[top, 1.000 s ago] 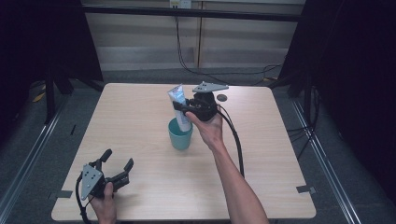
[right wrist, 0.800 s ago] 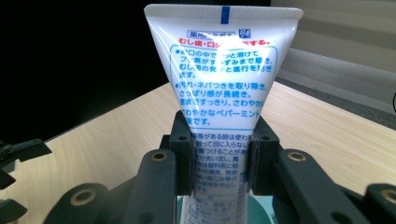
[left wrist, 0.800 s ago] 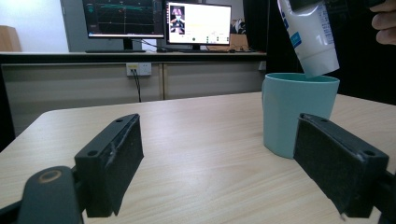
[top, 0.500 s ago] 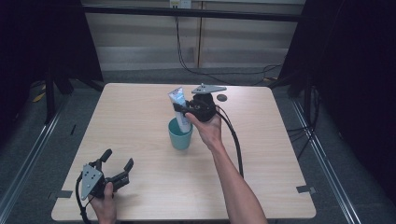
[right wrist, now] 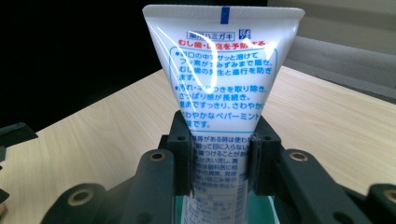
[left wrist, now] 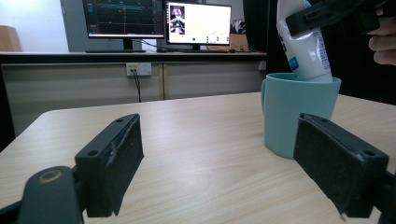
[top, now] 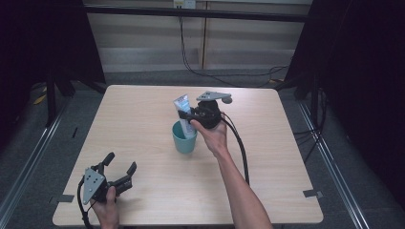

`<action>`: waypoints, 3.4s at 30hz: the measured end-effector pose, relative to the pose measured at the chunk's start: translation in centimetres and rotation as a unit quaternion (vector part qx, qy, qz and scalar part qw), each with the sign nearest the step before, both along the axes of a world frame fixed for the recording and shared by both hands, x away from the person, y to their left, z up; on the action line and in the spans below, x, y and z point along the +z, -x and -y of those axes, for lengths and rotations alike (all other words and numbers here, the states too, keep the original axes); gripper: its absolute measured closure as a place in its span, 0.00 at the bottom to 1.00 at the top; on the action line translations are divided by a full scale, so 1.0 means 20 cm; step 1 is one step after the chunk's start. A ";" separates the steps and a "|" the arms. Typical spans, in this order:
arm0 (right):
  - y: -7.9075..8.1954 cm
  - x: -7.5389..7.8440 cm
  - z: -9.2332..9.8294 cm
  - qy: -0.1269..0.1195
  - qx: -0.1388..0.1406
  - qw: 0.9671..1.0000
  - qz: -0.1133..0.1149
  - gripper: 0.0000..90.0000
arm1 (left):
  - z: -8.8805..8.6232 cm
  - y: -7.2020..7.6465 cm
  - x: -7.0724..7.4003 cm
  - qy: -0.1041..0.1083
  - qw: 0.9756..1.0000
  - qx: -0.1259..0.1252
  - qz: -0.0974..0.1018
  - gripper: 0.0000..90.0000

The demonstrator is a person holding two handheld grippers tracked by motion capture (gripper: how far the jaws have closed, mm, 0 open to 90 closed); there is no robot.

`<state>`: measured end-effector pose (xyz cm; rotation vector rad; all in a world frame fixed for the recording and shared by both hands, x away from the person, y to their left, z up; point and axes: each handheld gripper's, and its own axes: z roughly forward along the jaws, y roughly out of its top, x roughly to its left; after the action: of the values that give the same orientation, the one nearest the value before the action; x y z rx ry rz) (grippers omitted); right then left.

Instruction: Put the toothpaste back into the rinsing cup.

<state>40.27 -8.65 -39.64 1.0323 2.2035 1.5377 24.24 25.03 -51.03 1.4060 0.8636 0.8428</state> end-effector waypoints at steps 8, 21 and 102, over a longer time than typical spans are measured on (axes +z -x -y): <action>0.01 -0.03 0.01 0.002 0.002 1.000 -0.004 0.74 | 0.00 0.00 0.00 0.000 1.000 0.000 0.000 0.18; 0.04 -0.09 0.03 0.010 -0.004 1.000 -0.013 0.68 | 0.00 0.00 0.00 0.007 1.000 0.000 0.000 0.18; 0.45 -0.17 0.56 -0.003 -0.154 0.985 0.077 0.16 | 0.00 0.00 0.00 0.002 1.000 0.000 -0.001 0.18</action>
<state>31.19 -19.94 -42.95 1.1522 1.8376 1.4316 24.23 25.00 -51.01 1.4029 0.8676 0.8391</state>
